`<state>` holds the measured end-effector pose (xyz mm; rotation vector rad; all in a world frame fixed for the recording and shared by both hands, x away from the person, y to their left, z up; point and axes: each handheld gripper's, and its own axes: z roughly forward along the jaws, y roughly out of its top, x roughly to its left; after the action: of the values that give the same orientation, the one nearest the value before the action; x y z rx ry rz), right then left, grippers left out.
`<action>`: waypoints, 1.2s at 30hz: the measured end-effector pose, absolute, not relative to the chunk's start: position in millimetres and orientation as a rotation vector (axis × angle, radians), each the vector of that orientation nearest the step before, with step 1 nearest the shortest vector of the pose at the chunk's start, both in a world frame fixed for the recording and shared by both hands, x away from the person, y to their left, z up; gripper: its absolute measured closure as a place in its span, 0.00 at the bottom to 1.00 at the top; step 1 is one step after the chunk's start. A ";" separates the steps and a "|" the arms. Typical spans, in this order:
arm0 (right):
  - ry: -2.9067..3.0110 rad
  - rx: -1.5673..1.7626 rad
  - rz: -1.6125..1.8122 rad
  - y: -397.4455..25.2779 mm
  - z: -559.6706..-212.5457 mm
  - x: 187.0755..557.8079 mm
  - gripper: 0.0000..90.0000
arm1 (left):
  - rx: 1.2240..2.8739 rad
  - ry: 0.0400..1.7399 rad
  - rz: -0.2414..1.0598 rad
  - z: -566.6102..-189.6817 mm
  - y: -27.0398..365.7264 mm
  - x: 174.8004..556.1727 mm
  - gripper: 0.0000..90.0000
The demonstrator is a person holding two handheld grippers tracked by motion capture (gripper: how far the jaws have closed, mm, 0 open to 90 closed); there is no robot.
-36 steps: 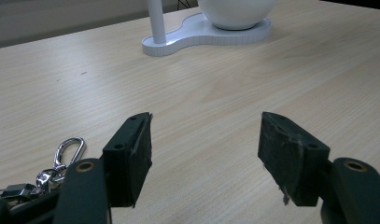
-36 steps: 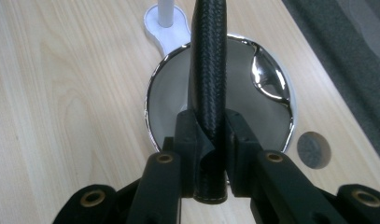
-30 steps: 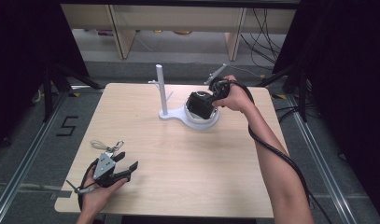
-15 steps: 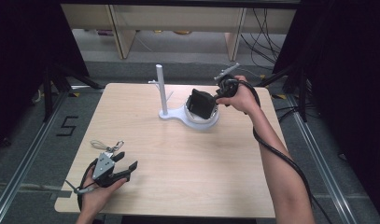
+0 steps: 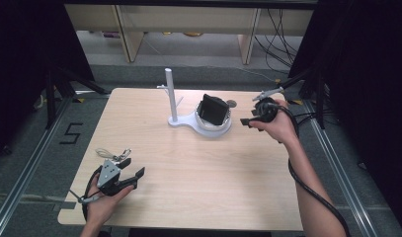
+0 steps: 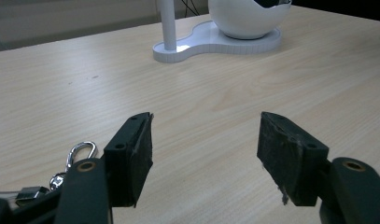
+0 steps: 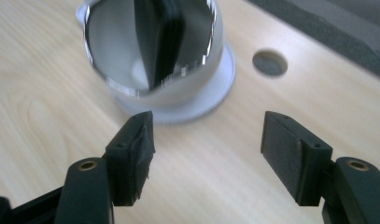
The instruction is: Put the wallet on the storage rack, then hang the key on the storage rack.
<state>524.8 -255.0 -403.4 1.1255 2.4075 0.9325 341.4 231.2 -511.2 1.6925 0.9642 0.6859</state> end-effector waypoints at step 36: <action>2.254 1.319 1.047 -287.6 -456.0 413.6 0.82 | 1.956 1.243 0.642 -479.4 269.0 380.5 0.68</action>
<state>413.6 -287.6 -456.0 1.3193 2.2538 1.0466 380.5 269.0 -479.4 1.9557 1.2431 0.6418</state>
